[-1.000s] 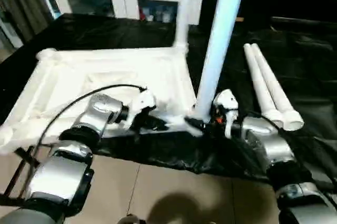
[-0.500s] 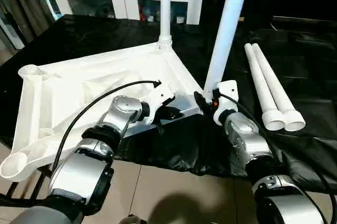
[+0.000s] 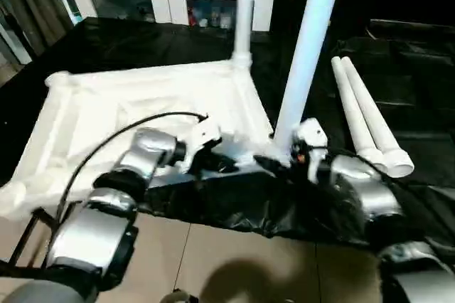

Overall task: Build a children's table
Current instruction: Rotate leg to tighten

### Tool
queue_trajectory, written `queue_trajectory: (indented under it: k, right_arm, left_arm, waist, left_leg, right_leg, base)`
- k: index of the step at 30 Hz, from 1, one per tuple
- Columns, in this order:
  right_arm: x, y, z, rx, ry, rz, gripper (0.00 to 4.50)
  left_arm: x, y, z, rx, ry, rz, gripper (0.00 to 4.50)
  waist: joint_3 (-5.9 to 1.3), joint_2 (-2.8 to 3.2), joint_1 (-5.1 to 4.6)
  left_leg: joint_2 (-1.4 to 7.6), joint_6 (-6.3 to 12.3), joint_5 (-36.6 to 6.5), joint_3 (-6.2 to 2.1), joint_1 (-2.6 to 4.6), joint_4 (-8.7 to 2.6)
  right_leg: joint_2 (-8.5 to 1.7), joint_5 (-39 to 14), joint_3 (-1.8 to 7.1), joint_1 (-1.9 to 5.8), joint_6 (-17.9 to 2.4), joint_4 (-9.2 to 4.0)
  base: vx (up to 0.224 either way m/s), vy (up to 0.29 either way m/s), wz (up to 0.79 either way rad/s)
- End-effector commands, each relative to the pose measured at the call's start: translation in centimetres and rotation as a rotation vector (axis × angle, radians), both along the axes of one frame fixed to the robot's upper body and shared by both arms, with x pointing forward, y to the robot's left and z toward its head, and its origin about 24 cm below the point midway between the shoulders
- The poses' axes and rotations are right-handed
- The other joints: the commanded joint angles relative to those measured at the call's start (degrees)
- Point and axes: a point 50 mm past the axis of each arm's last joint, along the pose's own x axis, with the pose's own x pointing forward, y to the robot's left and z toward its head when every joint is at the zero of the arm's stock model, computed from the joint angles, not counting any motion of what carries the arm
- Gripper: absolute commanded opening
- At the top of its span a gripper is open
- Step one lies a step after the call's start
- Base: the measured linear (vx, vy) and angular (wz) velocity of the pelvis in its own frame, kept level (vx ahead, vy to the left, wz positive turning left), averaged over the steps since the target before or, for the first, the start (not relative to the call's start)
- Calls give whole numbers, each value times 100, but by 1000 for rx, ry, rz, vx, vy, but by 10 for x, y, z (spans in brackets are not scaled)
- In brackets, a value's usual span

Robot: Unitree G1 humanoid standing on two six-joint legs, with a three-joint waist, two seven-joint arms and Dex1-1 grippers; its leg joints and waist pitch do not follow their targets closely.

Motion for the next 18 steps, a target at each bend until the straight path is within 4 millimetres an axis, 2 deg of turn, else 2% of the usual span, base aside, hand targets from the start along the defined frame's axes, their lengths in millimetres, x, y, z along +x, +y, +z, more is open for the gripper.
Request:
queue_trajectory:
  k: [1, 10, 12, 15, 18]
  right_arm:
    - [-8, 13, 1, 1, 33, 150, 378]
    - [-22, 8, 3, -12, 125, 337, 322]
    - [-23, 8, 3, -11, 130, 342, 291]
    - [-22, 10, 2, 2, 132, 318, 280]
    - [-14, 14, -1, 23, 100, 173, 272]
  left_arm:
    - [-3, -11, 7, -46, -20, -94, 0]
    - [-11, 4, 6, -13, 48, -218, 0]
    - [-12, 5, 6, -13, 52, -221, 0]
    - [-11, 6, 6, -18, 47, -199, 0]
    - [-5, 2, 7, -34, 17, -117, 0]
  waist:
    - [-406, -66, 17]
    - [-413, -63, 62]
    - [-409, -66, 78]
    - [-412, -62, 88]
    - [-413, -59, 78]
  left_leg:
    - [295, 674, -939, -126, 73, -353]
    - [308, 588, -942, -128, 91, -361]
    - [311, 544, -955, -127, 98, -364]
    - [313, 506, -932, -131, 96, -368]
    - [308, 448, -892, -130, 92, -369]
  right_leg:
    - [-463, -746, 263, 327, -1546, -394]
    - [-469, -775, 271, 312, -1549, -393]
    - [-475, -825, 273, 303, -1545, -394]
    - [-479, -850, 272, 304, -1522, -393]
    - [-475, -842, 271, 291, -1511, -385]
  base:
    - [0, 0, 0]
    - [0, 0, 0]
    - [0, 0, 0]
    - [0, 0, 0]
    - [0, 0, 0]
